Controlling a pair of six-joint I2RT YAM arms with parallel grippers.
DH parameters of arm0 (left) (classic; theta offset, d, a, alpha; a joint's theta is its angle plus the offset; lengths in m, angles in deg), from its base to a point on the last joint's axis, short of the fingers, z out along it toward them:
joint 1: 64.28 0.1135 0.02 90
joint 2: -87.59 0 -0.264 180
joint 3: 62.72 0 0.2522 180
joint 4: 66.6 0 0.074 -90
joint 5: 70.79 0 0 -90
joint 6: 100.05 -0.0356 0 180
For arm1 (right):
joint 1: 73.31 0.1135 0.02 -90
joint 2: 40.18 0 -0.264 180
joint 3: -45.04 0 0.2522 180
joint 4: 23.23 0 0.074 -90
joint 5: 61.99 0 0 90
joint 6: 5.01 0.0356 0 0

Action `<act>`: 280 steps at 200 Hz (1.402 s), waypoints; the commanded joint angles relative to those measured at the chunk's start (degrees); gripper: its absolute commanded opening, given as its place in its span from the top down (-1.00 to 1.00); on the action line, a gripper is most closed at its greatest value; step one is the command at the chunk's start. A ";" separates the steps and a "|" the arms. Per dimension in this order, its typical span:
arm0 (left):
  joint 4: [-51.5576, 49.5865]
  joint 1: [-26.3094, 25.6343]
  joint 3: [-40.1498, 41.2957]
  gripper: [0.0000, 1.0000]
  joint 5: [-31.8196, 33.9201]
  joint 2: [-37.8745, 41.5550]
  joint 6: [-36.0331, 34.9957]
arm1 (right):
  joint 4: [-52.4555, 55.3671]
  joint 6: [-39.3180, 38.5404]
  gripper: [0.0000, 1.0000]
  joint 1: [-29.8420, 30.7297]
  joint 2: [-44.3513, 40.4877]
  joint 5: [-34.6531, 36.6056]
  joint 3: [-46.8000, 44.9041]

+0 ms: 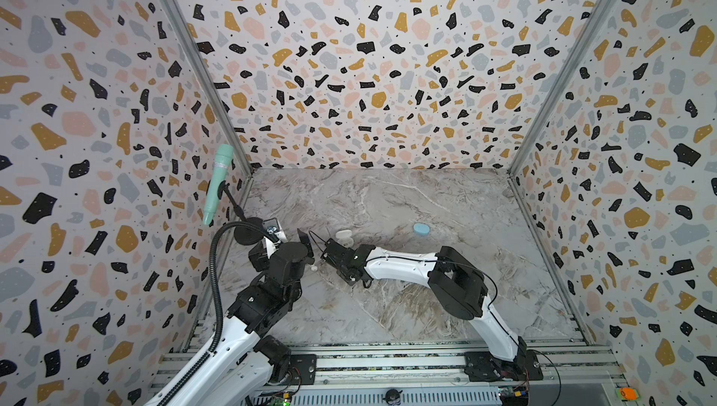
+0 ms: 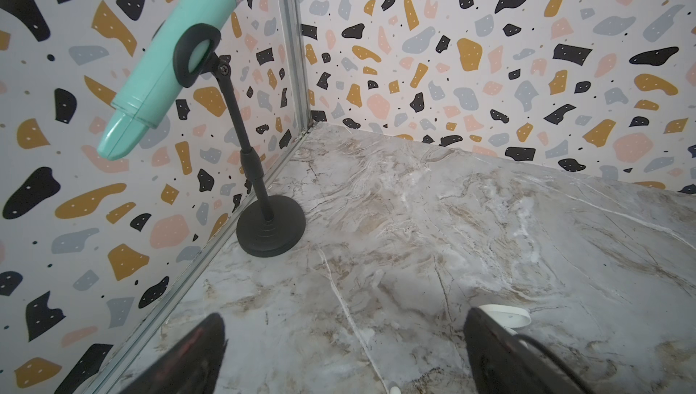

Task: Insert wireless bluetooth earbuds into charging case
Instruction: Pick up the wireless bluetooth earbud from the center of the table.

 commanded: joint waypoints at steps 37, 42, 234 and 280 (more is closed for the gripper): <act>0.97 0.53 0.56 -1.00 0.50 0.35 -0.45 | 4.77 0.89 0.50 -0.10 -1.15 -3.93 1.00; 0.94 0.53 0.50 -0.99 0.50 0.31 -0.52 | 4.92 0.86 0.50 -0.09 -1.11 -3.93 1.06; 0.86 0.70 0.50 -0.99 0.53 0.52 -0.44 | 5.48 0.88 0.42 1.58 -3.28 1.44 0.22; 0.83 0.70 0.43 -1.00 0.50 0.55 -0.44 | 6.09 1.24 0.46 1.53 -3.24 2.22 0.31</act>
